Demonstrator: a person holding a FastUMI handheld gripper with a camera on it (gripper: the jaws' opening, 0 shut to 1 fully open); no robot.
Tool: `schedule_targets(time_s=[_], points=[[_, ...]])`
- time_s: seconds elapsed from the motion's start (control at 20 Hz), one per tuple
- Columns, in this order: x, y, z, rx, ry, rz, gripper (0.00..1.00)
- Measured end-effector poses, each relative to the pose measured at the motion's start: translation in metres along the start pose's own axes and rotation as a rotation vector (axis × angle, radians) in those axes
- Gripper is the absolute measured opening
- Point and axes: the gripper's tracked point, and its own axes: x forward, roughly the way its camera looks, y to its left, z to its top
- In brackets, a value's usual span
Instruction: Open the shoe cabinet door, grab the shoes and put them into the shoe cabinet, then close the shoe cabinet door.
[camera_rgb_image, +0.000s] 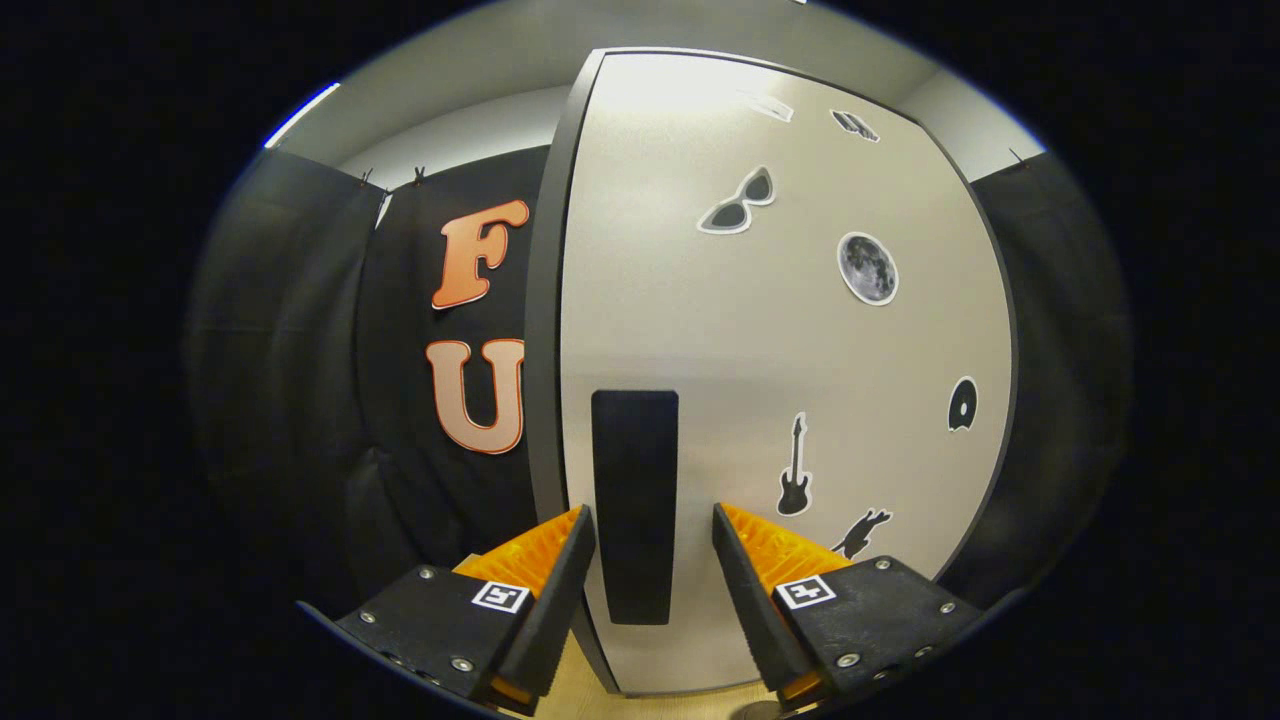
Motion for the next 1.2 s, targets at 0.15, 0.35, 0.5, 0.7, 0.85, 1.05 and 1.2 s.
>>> schedule_targets(time_s=[0.15,0.35,0.5,0.7,0.85,1.05,1.2], points=[[-0.001,0.003,-0.003,-0.01,0.007,0.007,0.57],[-0.005,0.005,-0.006,-0.021,0.024,0.021,0.35],[-0.01,0.004,-0.007,0.003,0.037,0.045,0.29],[-0.022,0.001,-0.006,-0.011,0.038,0.054,0.27],[-0.034,-0.002,-0.006,0.005,0.04,0.061,0.26],[-0.046,-0.01,-0.006,0.011,0.041,0.047,0.26],[-0.057,-0.016,-0.007,0.021,0.045,0.043,0.25]])
